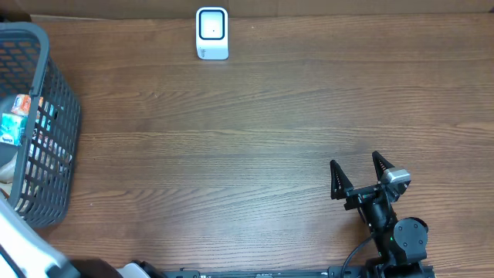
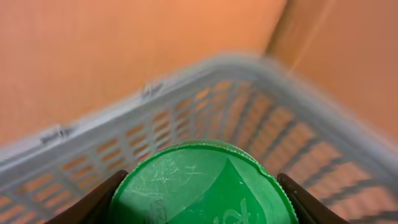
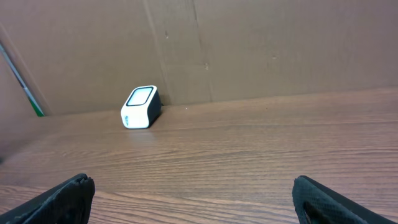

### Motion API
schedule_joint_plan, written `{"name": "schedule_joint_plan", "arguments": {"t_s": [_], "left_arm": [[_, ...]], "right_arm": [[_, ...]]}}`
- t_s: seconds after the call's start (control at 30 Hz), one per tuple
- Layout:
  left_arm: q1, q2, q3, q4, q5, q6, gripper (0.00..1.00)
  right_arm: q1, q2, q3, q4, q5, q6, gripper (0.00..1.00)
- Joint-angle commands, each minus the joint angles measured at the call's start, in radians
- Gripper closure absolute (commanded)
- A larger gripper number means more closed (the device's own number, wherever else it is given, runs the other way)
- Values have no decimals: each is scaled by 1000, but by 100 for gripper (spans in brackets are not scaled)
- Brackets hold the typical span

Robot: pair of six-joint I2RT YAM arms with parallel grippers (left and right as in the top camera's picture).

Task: Scan the item barcode
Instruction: 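Lift the jar out and place it on the table near the scanner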

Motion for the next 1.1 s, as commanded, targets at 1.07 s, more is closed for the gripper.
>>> {"name": "schedule_joint_plan", "arguments": {"t_s": [1.07], "left_arm": [[-1208, 339, 27, -297, -116, -9, 62]], "right_arm": [[-1, -8, -11, 4, -5, 2, 0]]}}
